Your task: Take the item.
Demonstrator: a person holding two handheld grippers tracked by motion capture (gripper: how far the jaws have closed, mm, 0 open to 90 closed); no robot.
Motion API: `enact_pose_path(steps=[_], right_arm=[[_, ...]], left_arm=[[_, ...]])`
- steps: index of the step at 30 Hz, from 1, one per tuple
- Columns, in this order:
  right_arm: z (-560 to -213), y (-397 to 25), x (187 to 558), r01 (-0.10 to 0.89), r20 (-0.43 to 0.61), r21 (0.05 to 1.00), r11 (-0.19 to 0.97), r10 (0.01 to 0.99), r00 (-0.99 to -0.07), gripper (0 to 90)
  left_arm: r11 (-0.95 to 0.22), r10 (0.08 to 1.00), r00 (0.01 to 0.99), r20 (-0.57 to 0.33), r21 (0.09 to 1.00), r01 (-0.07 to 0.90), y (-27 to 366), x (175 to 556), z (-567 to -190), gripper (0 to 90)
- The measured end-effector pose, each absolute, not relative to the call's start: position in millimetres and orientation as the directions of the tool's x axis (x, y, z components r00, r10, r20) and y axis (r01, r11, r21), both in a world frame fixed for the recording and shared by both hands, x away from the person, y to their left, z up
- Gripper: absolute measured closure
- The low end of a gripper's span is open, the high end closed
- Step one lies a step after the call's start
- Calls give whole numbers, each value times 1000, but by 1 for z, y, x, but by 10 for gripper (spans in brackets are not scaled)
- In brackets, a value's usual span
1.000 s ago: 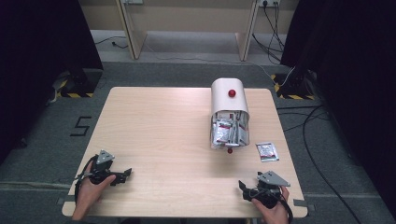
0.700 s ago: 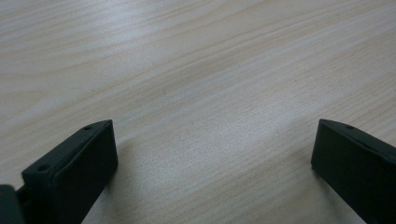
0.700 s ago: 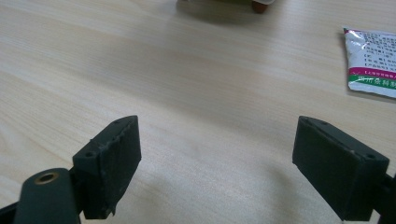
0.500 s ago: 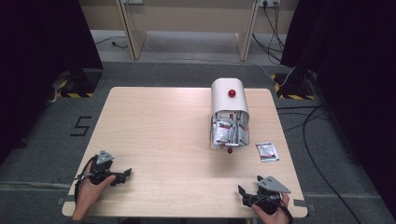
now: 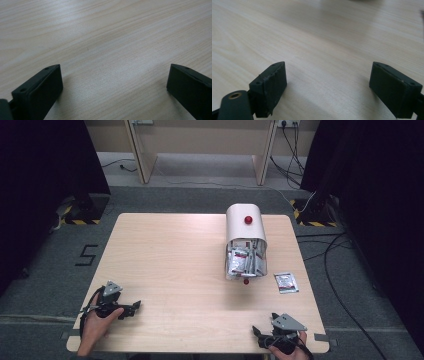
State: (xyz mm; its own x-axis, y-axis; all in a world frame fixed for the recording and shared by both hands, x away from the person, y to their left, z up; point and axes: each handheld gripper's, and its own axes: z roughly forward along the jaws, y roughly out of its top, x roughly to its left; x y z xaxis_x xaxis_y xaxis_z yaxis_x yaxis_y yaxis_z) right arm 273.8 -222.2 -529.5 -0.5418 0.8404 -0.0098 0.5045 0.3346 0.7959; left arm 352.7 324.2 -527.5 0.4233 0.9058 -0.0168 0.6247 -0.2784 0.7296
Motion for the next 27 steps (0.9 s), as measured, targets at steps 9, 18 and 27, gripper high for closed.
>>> enact_pose_path(steps=[9, 18, 27], right_arm=[[-529, -225, 270, 489, -8, 786, 377, 798, -603, 119], [-529, -224, 271, 487, -9, 786, 381, 794, -608, 114], [-529, -224, 271, 486, -9, 785, 385, 791, -611, 113]], left_arm=[[-279, 906, 423, -16, 729, 625, 324, 353, -527, 0], [-279, 906, 424, -16, 729, 625, 324, 353, -527, 0], [-279, 906, 424, -16, 729, 625, 324, 353, -527, 0]])
